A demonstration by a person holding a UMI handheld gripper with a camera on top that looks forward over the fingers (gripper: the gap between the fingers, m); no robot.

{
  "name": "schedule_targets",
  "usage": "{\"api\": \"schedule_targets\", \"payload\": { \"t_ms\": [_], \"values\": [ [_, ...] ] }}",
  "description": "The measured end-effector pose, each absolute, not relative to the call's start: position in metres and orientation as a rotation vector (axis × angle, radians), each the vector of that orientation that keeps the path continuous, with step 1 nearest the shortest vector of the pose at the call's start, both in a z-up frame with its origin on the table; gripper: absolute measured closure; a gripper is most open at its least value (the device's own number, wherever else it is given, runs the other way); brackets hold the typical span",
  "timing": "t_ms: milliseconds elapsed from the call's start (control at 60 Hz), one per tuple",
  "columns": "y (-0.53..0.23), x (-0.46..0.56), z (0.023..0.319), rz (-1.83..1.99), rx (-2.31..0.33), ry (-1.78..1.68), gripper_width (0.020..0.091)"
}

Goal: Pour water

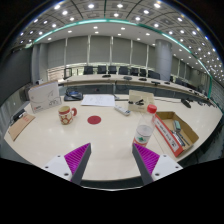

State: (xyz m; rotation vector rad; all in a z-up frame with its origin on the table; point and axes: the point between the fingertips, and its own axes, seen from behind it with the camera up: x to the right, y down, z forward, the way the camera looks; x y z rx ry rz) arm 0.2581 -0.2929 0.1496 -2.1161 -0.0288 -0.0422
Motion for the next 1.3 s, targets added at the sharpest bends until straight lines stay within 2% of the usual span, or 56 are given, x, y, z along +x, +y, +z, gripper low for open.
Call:
{"api": "schedule_targets", "payload": {
  "t_ms": [217, 483, 517, 633, 767, 833, 900, 917, 1067, 1150, 1300],
  "values": [
    [-0.234, 0.354, 0.108, -0.028, -2.067, 0.069, 0.0243],
    [-0.164, 0.388, 0.072, -0.025, -2.014, 0.066, 0.0261],
    [-0.156, 0.389, 0.070, -0.025, -2.005, 0.051, 0.0305],
    [-0.141, 0.384, 0.070, -0.030, -1.974, 0.019, 0.0550],
    [-0.136, 0.380, 0.070, -0.044, -1.976, 0.008, 0.0611],
    [-0.134, 0.379, 0.069, -0.065, -1.986, 0.002, 0.0701],
    [-0.133, 0.377, 0.070, -0.110, -2.001, -0.012, 0.0736],
    [-0.132, 0.375, 0.071, -0.122, -2.003, -0.021, 0.0769],
    [-0.115, 0.370, 0.097, -0.264, -2.006, -0.049, 0.0773],
    [-0.093, 0.359, 0.127, -0.375, -1.974, -0.096, 0.0770],
    [-0.050, 0.311, 0.198, -0.642, -1.858, -0.280, 0.0771]
  ]
}}
